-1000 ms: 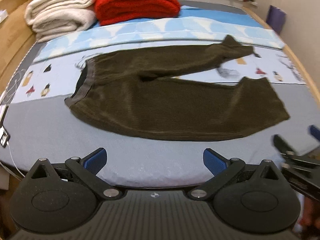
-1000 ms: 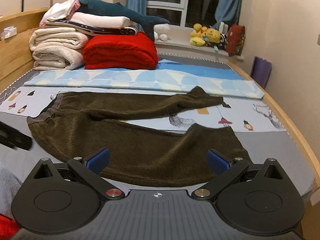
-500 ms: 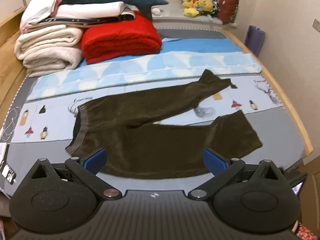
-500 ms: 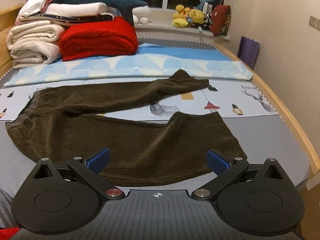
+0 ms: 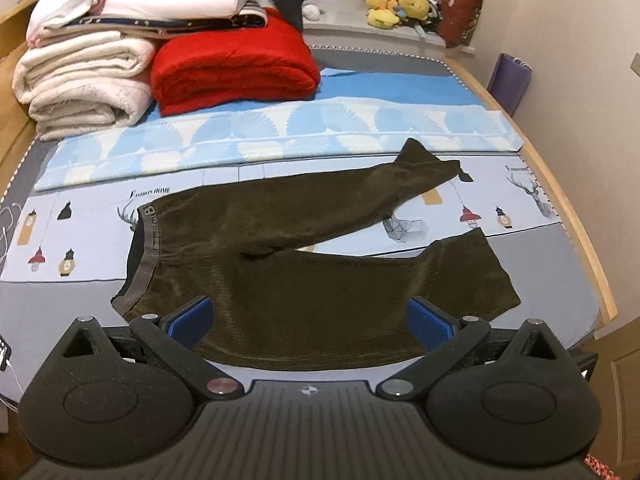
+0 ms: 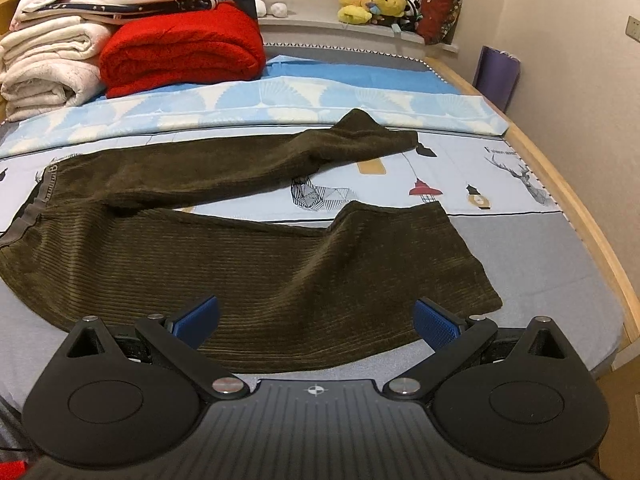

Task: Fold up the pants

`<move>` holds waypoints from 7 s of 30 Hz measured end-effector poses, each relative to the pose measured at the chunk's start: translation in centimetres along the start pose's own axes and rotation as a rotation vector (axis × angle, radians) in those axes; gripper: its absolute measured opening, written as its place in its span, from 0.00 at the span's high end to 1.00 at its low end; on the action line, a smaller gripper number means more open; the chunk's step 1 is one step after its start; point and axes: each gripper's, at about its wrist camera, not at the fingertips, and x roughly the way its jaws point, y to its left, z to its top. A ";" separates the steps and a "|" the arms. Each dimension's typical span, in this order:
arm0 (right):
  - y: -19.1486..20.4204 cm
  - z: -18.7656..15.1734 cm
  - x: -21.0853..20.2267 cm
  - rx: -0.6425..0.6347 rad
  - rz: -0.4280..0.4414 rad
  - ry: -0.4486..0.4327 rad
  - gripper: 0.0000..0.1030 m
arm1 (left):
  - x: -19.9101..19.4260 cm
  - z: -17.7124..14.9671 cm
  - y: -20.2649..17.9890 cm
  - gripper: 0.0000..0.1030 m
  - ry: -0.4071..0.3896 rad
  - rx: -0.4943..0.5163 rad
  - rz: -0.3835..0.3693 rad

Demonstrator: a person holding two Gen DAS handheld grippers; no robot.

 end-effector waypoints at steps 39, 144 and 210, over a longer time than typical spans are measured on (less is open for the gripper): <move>-17.7 -4.0 15.8 0.772 -0.195 0.194 0.01 | 37.8 -9.1 31.0 0.85 0.202 -0.730 0.322; -5.7 15.9 25.7 0.315 0.018 0.176 0.17 | 58.8 13.2 29.3 0.15 0.372 0.225 0.433; -21.7 1.5 12.8 0.742 0.045 0.029 0.37 | 35.9 -5.9 26.0 0.14 0.120 -0.712 0.166</move>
